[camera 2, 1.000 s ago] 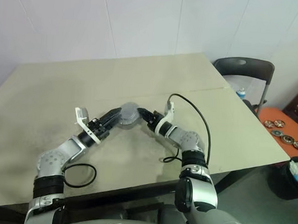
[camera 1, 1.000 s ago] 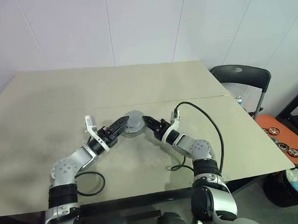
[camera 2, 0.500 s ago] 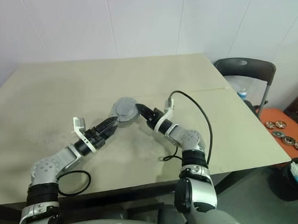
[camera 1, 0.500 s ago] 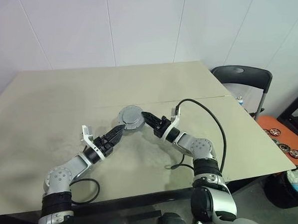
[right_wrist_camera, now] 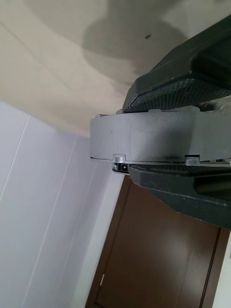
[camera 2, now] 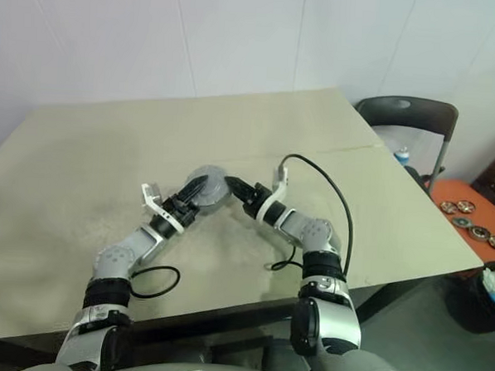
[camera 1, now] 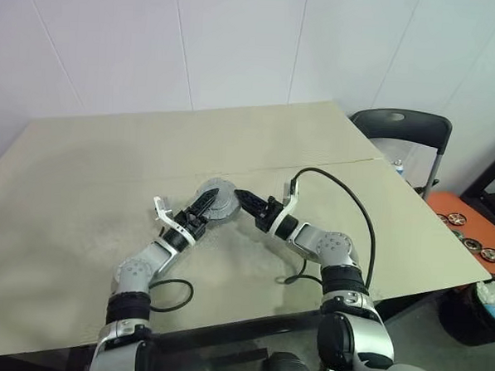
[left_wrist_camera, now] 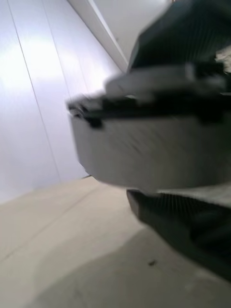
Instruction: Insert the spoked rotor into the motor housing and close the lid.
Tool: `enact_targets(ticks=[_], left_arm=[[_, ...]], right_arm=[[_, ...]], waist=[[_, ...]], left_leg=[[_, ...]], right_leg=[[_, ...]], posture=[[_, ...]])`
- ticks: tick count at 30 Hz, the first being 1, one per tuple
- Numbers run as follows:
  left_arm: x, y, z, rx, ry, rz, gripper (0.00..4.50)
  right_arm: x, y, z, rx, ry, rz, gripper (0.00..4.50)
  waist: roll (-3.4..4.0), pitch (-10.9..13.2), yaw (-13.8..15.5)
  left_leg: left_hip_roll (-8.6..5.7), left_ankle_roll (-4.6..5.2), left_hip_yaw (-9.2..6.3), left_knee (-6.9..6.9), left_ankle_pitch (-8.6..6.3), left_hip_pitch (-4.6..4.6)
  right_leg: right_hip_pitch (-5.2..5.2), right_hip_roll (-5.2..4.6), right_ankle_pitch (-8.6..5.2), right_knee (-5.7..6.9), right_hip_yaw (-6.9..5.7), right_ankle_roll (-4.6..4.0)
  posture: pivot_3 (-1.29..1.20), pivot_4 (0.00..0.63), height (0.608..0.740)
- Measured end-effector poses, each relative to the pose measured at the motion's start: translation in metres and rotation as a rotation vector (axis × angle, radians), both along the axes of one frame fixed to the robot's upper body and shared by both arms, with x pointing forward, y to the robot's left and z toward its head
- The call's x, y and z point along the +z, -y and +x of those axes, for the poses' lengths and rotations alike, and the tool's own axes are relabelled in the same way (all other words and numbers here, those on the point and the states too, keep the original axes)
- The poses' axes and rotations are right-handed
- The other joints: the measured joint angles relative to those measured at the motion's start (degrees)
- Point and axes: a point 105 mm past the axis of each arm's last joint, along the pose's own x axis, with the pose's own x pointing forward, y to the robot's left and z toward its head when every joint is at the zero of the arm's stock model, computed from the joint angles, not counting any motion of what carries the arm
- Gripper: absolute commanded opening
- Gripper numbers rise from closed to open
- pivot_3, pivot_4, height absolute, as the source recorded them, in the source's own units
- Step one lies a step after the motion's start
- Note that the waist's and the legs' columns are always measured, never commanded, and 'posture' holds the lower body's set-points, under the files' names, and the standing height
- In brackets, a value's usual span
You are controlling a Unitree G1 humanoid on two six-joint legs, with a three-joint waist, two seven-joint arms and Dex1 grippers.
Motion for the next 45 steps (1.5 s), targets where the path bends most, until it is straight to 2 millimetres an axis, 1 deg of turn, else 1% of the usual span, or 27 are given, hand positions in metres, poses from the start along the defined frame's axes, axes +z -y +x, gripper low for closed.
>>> enact_targets(ticks=[1, 2, 6, 7, 15, 17, 19, 21, 22, 29, 31, 32, 33, 35, 38, 41, 45], left_arm=[[0.001, 0.000, 0.000, 0.000, 0.006, -0.008, 2.62], [0.002, -0.001, 0.000, 0.000, 0.013, -0.015, 2.45], [0.003, -0.001, -0.001, -0.006, 0.022, -0.025, 2.43], [0.003, -0.001, -0.001, -0.007, 0.024, -0.026, 2.43], [0.004, -0.001, -0.002, -0.011, 0.032, -0.033, 2.42], [0.004, -0.001, -0.002, -0.011, 0.033, -0.034, 2.42], [0.004, 0.000, -0.002, -0.016, 0.033, -0.035, 2.42], [0.004, 0.000, -0.003, -0.018, 0.029, -0.032, 2.42], [0.003, 0.000, -0.002, -0.017, 0.025, -0.029, 2.42], [0.005, -0.004, 0.001, 0.033, 0.027, -0.055, 2.42], [0.007, -0.004, 0.008, 0.076, 0.031, -0.060, 2.42], [0.008, -0.008, 0.013, 0.121, 0.032, -0.068, 2.42], [0.011, -0.018, 0.020, 0.194, 0.034, -0.062, 2.42], [0.008, -0.050, 0.032, 0.374, 0.001, -0.035, 2.42], [0.008, -0.091, 0.030, 0.567, 0.000, -0.024, 2.42], [0.013, -0.115, 0.030, 0.679, 0.018, -0.011, 2.42], [0.022, -0.135, 0.033, 0.777, 0.034, 0.015, 2.42]], right_arm=[[-0.001, 0.000, 0.000, -0.001, -0.002, 0.003, 1.34], [0.000, 0.001, 0.000, -0.002, -0.003, 0.008, 1.34], [0.001, 0.000, -0.001, 0.001, -0.002, 0.018, 1.34], [0.001, 0.000, -0.001, 0.001, -0.002, 0.019, 1.34], [0.001, 0.000, -0.001, 0.004, 0.003, 0.024, 1.34], [0.002, 0.000, -0.001, 0.004, 0.004, 0.026, 1.98], [0.002, 0.000, -0.001, 0.002, 0.003, 0.028, 2.54], [0.002, 0.000, -0.001, 0.007, 0.001, 0.033, 3.27], [0.003, 0.000, -0.002, 0.010, 0.002, 0.034, 3.56], [0.007, -0.003, 0.000, 0.011, 0.020, 0.033, 3.56], [0.008, -0.003, 0.002, 0.002, 0.024, 0.029, 3.56], [0.008, -0.004, 0.002, 0.004, 0.023, 0.029, 3.56], [0.009, -0.006, 0.001, 0.012, 0.022, 0.037, 3.56], [0.013, -0.008, 0.001, 0.019, 0.033, 0.053, 3.56], [0.016, -0.007, 0.003, 0.017, 0.044, 0.057, 3.56], [0.016, -0.009, 0.002, 0.021, 0.045, 0.058, 3.56], [0.016, -0.012, 0.001, 0.033, 0.046, 0.055, 3.56]], waist=[[0.00, 0.0, 0.0], [0.00, 0.0, 0.0], [0.00, 0.0, 0.0], [0.00, 0.0, 0.0], [0.00, 0.0, 0.0], [0.00, 0.0, 0.0], [0.00, 0.0, 0.0], [0.00, 0.0, 0.0], [0.00, 0.0, 0.0], [0.00, 0.0, 0.0], [-0.01, 0.0, 0.1], [-0.03, 0.0, 0.1], [-0.06, 0.0, 0.1], [-0.07, 0.0, -0.4], [-0.14, 0.0, 0.0], [-0.31, 0.0, 0.5], [-0.44, 0.0, 1.3]], left_leg=[[0.00, 0.00, 0.00, 0.01, 0.00, -0.01], [0.00, 0.00, 0.00, 0.02, 0.00, -0.01], [0.00, 0.11, 0.00, 0.08, -0.06, 0.00], [0.00, 0.26, 0.00, 0.12, -0.15, 0.00], [-0.02, 0.30, 0.00, 0.46, -0.17, 0.00], [-0.02, 0.30, 0.00, 0.47, -0.17, 0.00], [-0.02, 0.30, 0.00, 0.47, -0.18, 0.00], [-0.02, 0.30, 0.00, 0.47, -0.18, 0.00], [-0.02, 0.30, 0.00, 0.47, -0.18, -0.01], [-0.03, 0.30, 0.00, 0.47, -0.18, -0.01], [-0.03, 0.30, 0.00, 0.47, -0.18, -0.01], [-0.02, 0.29, -0.01, 0.48, -0.17, 0.00], [-0.01, 0.28, -0.02, 0.48, -0.17, 0.00], [0.07, 0.27, 0.01, 0.45, -0.17, 0.04], [0.07, 0.27, -0.03, 0.44, -0.17, -0.06], [-0.06, 0.28, -0.05, 0.49, -0.17, -0.10], [-0.12, 0.28, -0.05, 0.55, -0.17, -0.07]], right_leg=[[0.00, 0.00, 0.00, 0.00, 0.00, 0.00], [0.00, 0.00, 0.00, 0.00, 0.00, 0.00], [0.00, 0.00, 0.00, 0.09, 0.00, 0.00], [0.00, 0.00, 0.00, 0.13, 0.00, 0.00], [0.01, 0.00, 0.00, 0.43, -0.01, 0.00], [0.02, 0.01, 0.00, 0.44, -0.01, 0.00], [0.02, 0.01, 0.00, 0.43, -0.01, 0.00], [0.01, 0.01, 0.00, 0.43, 0.00, 0.00], [0.01, 0.01, 0.00, 0.43, 0.00, 0.00], [0.02, 0.00, 0.00, 0.43, 0.00, 0.00], [0.02, 0.00, 0.00, 0.43, -0.01, 0.00], [0.01, 0.00, 0.01, 0.43, -0.01, 0.00], [0.01, 0.01, 0.02, 0.44, -0.03, -0.01], [-0.01, 0.12, 0.05, 0.44, 0.04, -0.07], [-0.07, 0.12, 0.05, 0.39, -0.01, -0.07], [-0.05, 0.00, 0.05, 0.38, -0.01, -0.07], [-0.01, -0.02, 0.06, 0.38, -0.01, -0.07]], posture=[[0.00, 0.000, 0.740], [0.00, 0.000, 0.740], [0.00, 0.000, 0.740], [0.00, 0.000, 0.740], [0.00, 0.000, 0.740], [0.00, 0.000, 0.740], [0.00, 0.000, 0.740], [0.00, 0.000, 0.740], [0.00, 0.000, 0.740], [0.00, 0.000, 0.740], [0.00, 0.000, 0.740], [0.00, 0.000, 0.740], [0.00, 0.000, 0.740], [0.00, 0.000, 0.740], [0.00, 0.000, 0.740], [0.00, 0.000, 0.740], [0.00, 0.000, 0.740]])
